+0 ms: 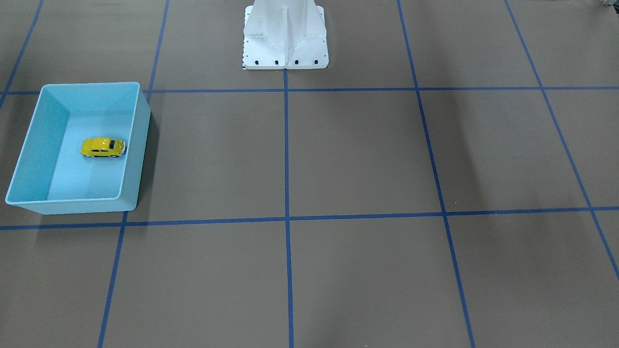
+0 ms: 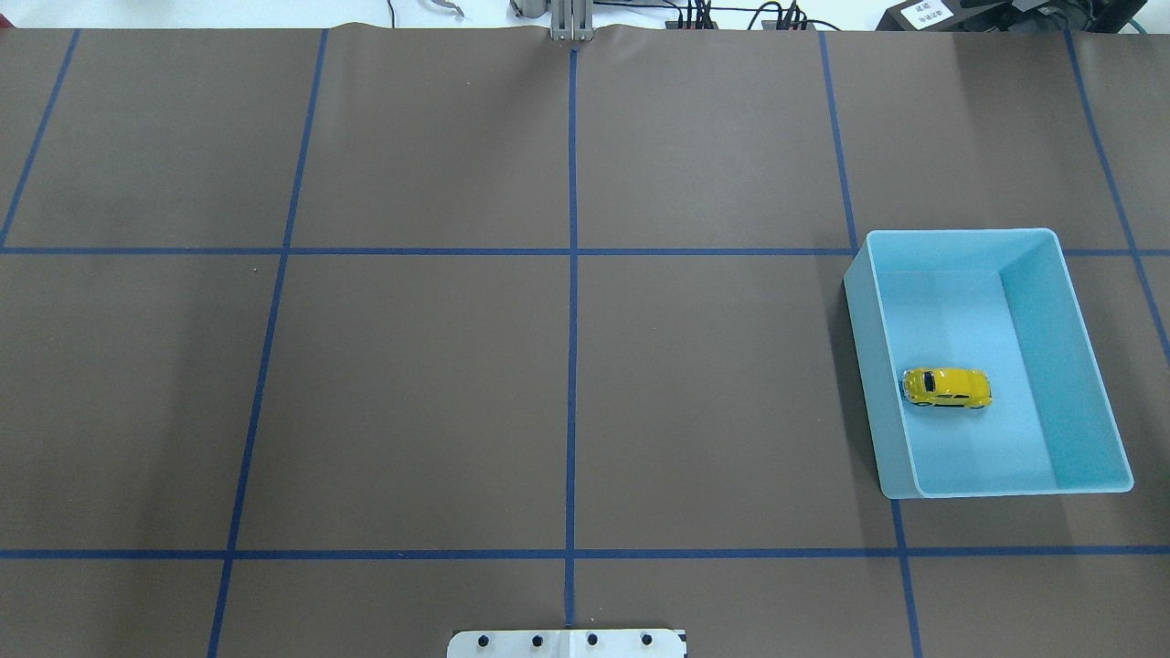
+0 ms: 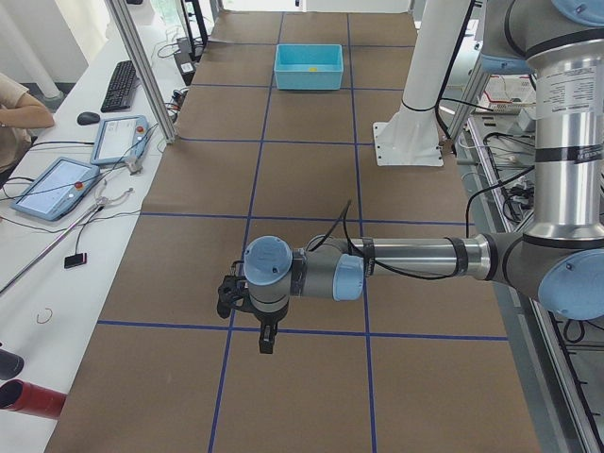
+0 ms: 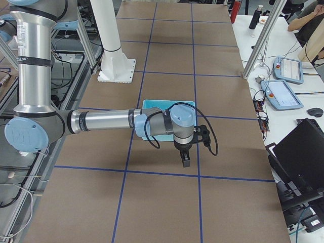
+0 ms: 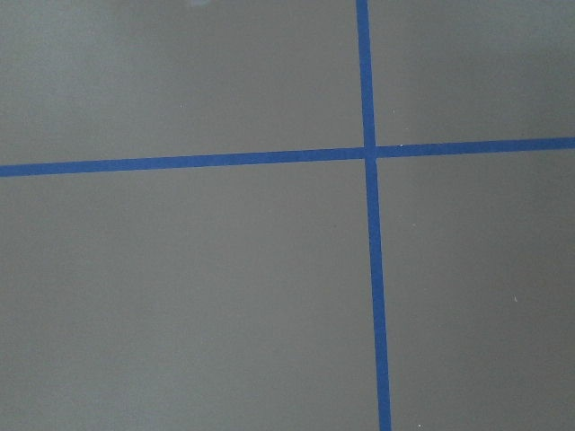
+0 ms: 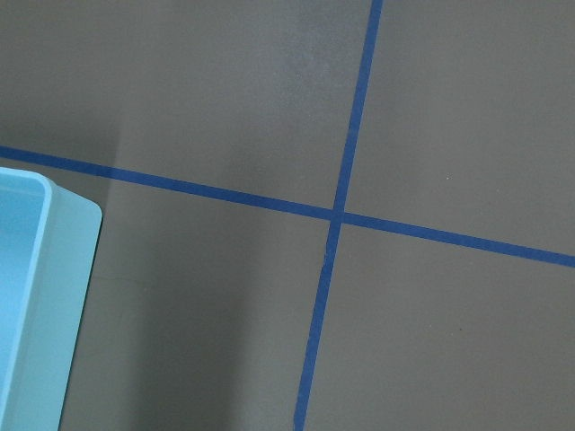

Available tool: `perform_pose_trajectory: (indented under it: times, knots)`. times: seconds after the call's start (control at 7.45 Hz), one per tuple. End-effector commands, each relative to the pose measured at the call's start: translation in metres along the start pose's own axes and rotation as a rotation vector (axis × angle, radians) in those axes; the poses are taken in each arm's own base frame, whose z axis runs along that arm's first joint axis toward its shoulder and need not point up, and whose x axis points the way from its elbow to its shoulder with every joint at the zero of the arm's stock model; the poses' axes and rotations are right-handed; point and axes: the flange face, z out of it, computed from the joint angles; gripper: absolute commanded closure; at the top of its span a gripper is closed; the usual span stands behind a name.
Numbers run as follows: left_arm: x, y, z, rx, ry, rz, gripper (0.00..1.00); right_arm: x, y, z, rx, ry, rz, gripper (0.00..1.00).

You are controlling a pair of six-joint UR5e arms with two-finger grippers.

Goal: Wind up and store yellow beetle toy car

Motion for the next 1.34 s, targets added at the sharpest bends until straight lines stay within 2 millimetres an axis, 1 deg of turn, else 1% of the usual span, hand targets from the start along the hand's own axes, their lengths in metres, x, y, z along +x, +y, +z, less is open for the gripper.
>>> perform_pose_trajectory:
  times: [0.0, 0.4, 1.21]
  knots:
    - [0.0, 0.0, 0.0, 0.0, 0.0, 0.0, 0.0, 0.0004, 0.0004, 0.0005, -0.001, 0.0, 0.002, 0.0]
    - [-0.0001, 0.0001, 0.0001, -0.001, 0.0, -0.001, 0.0, 0.0032, 0.0021, 0.0046, -0.009, -0.001, 0.007, 0.0]
    - [0.0005, -0.0002, -0.0005, 0.001, 0.0, 0.001, 0.0, 0.005, 0.0028, 0.0063, -0.013, 0.001, 0.016, 0.0]
